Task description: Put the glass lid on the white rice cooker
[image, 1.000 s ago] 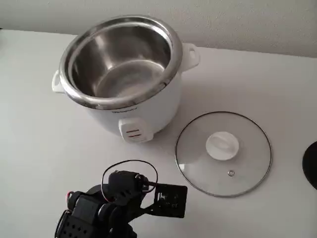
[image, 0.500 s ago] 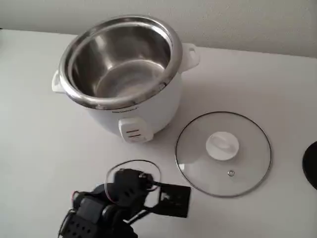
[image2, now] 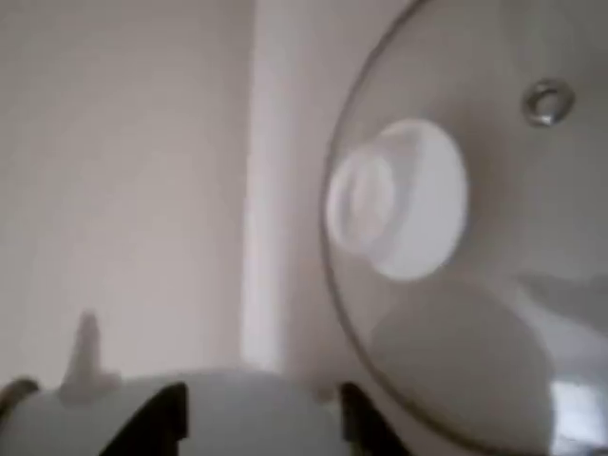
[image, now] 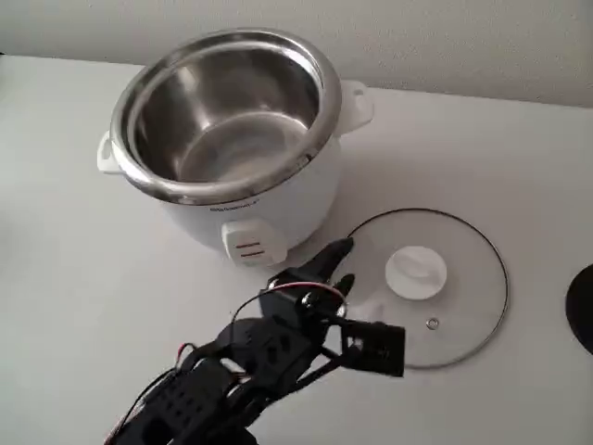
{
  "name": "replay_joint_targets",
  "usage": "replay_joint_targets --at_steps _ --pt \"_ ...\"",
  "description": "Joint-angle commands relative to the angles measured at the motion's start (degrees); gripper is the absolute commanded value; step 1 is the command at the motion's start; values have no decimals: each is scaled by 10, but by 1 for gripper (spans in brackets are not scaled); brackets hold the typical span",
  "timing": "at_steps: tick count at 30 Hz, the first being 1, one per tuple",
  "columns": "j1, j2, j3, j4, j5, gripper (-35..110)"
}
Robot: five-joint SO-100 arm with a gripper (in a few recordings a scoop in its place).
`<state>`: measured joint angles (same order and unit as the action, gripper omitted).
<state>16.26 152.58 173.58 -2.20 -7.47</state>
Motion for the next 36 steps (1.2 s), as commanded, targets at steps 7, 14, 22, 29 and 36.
replay_joint_targets --at_steps 7,14,22,29,36 --pt "48 -425 -247 -187 -1 21" --pt "53 -519 -314 -191 0 21" --pt "55 -591 -376 -201 1 18" --pt "66 -595 -408 -200 15 0" --pt "71 -463 -403 -115 33 0"
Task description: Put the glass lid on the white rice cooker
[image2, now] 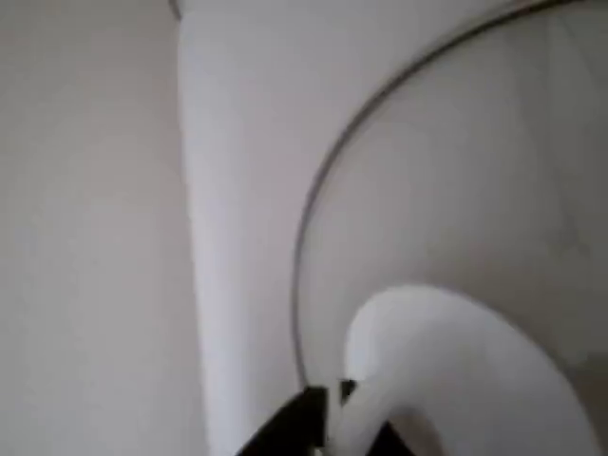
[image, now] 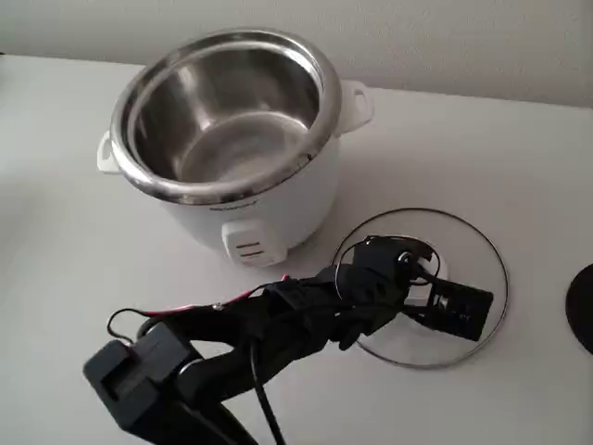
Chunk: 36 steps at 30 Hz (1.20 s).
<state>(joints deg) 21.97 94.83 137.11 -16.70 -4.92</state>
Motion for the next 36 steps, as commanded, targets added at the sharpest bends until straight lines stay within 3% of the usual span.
replay_joint_targets --at_steps 1,13,36 --pt "14 135 -39 39 9 0" --pt "25 274 -134 133 6 0" --pt "59 431 -302 160 -33 0"
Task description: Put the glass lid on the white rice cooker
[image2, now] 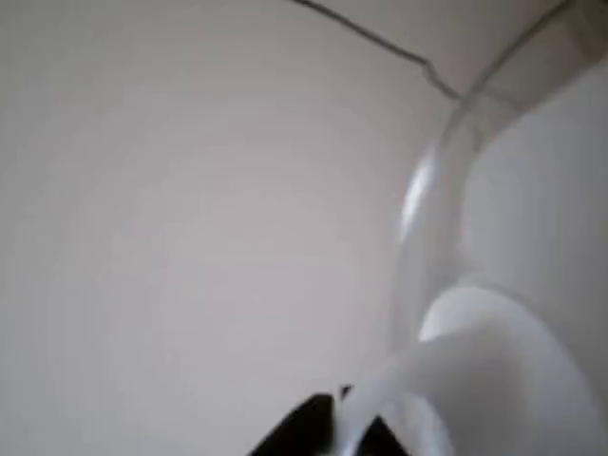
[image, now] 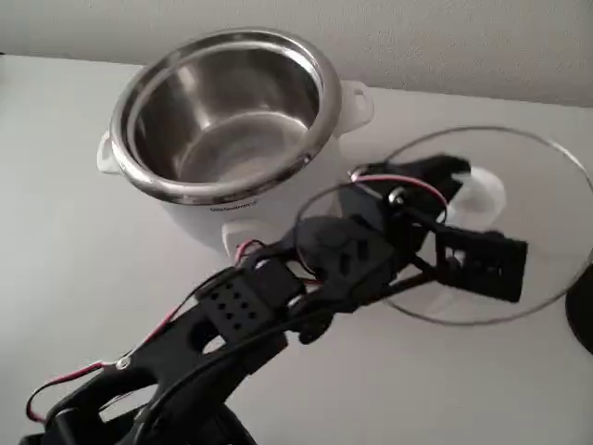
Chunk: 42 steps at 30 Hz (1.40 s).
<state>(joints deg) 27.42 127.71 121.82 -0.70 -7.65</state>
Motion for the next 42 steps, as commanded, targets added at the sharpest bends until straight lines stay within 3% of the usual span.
replay_joint_targets --at_steps 1,9,15,23,31,42 --pt "4 106 -163 4 0 0" --pt "-44 86 -334 98 40 0" --pt "-171 50 -454 212 51 0" --pt "-332 29 -462 280 82 0" --pt "-417 -41 -463 288 117 0" --pt "-452 -107 -464 244 127 0"
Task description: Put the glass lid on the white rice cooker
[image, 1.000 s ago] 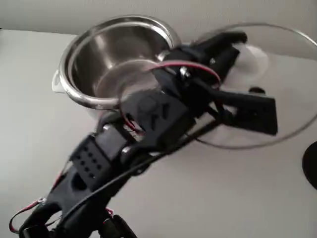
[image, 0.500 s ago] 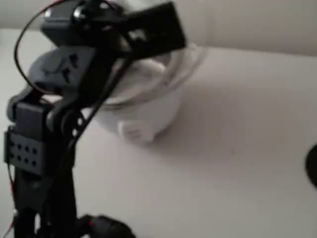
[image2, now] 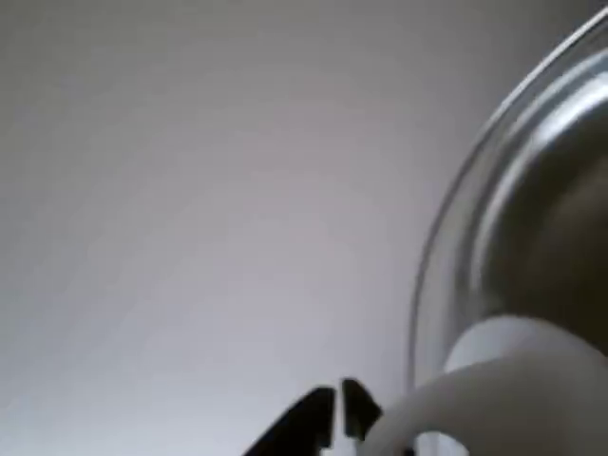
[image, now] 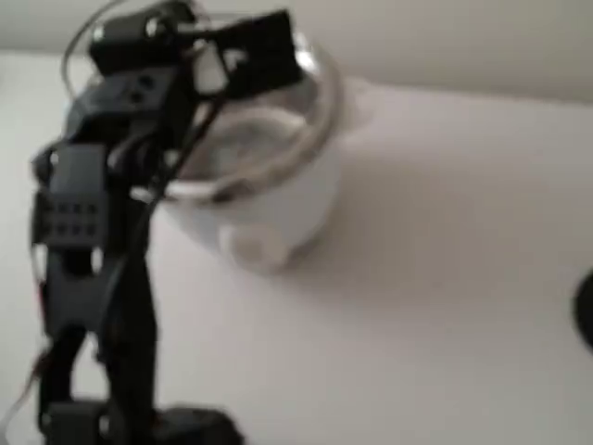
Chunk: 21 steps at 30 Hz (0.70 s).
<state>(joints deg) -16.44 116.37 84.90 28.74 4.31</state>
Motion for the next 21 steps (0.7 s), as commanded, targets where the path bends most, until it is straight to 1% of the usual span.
replay_joint_targets --at_steps 1,15,21 --pt "-15 2 -95 -54 7 0" --pt "-25 -72 -95 -123 8 0" --pt "-22 -99 -89 -134 33 0"
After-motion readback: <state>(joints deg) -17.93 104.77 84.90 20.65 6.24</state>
